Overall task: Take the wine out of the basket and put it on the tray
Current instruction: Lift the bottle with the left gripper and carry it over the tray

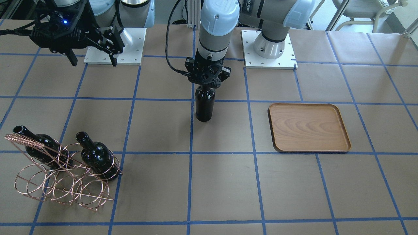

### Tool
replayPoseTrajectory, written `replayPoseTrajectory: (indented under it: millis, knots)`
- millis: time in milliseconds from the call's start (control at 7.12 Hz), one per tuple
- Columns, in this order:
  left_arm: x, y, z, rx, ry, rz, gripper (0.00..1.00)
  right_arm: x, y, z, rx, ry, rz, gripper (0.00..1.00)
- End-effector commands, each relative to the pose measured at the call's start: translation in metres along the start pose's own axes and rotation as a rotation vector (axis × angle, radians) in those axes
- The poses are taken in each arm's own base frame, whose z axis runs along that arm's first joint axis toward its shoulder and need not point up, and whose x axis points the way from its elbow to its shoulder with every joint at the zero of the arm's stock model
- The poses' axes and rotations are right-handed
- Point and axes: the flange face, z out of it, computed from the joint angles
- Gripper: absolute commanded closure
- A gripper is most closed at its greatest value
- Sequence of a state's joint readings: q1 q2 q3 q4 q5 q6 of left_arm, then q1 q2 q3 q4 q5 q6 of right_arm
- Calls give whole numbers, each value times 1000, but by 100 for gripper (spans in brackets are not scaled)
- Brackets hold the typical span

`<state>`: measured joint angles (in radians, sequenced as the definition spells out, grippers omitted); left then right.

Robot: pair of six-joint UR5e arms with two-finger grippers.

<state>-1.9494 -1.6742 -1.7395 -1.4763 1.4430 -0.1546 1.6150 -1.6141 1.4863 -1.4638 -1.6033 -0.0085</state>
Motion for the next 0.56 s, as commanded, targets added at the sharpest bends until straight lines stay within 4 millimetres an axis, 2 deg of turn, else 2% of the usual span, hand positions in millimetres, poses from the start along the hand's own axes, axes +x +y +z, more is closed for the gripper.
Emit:
replayPoseTrajectory:
  millis: [0,281,421]
  knots:
    - [0,-1,-3,6,-2,1,100,3,0,2,-3,3,2,0]
    - [-4,1,-16,29,-5,-4,100,-2,3,1,-1,-3,16,0]
    - [-13,3,-36,73,-43,-15,100,-1,2,3,-4,-3,11,0]
